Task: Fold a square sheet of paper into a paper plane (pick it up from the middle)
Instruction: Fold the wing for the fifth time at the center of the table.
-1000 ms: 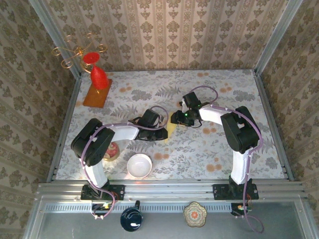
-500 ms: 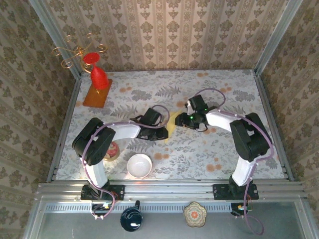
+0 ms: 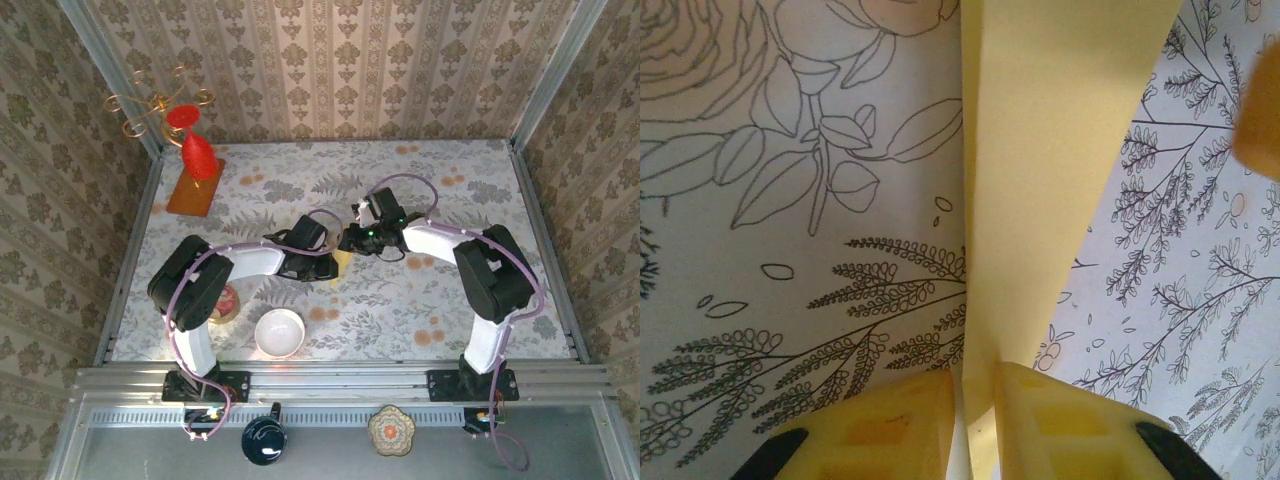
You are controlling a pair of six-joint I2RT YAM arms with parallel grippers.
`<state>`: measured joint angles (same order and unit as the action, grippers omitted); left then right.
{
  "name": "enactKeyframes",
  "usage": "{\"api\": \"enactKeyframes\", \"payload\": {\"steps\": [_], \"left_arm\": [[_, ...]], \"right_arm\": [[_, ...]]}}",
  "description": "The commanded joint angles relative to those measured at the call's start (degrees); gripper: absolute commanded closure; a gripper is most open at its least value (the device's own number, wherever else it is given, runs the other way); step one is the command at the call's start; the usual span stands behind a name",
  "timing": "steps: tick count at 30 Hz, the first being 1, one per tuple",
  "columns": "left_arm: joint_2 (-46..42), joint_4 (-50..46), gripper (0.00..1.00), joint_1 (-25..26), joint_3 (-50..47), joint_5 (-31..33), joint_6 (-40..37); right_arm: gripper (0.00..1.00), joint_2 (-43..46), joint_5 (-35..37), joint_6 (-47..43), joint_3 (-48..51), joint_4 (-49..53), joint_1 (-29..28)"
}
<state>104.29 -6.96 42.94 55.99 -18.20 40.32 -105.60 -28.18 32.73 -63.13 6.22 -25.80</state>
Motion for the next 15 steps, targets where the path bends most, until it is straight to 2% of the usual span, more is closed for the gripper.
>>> {"api": "enactKeyframes", "payload": {"steps": [1, 15], "left_arm": [[3.55, -3.32, 0.78, 1.18, -0.53, 1.58, -1.03], [2.85, -3.06, 0.78, 1.18, -0.63, 0.99, -0.76]], "right_arm": [[0.74, -2.37, -1.44, 0.98, -2.28, -0.08, 0.05], [0.75, -6.10, 2.46, 0.76, -3.13, 2.35, 0.14]]}}
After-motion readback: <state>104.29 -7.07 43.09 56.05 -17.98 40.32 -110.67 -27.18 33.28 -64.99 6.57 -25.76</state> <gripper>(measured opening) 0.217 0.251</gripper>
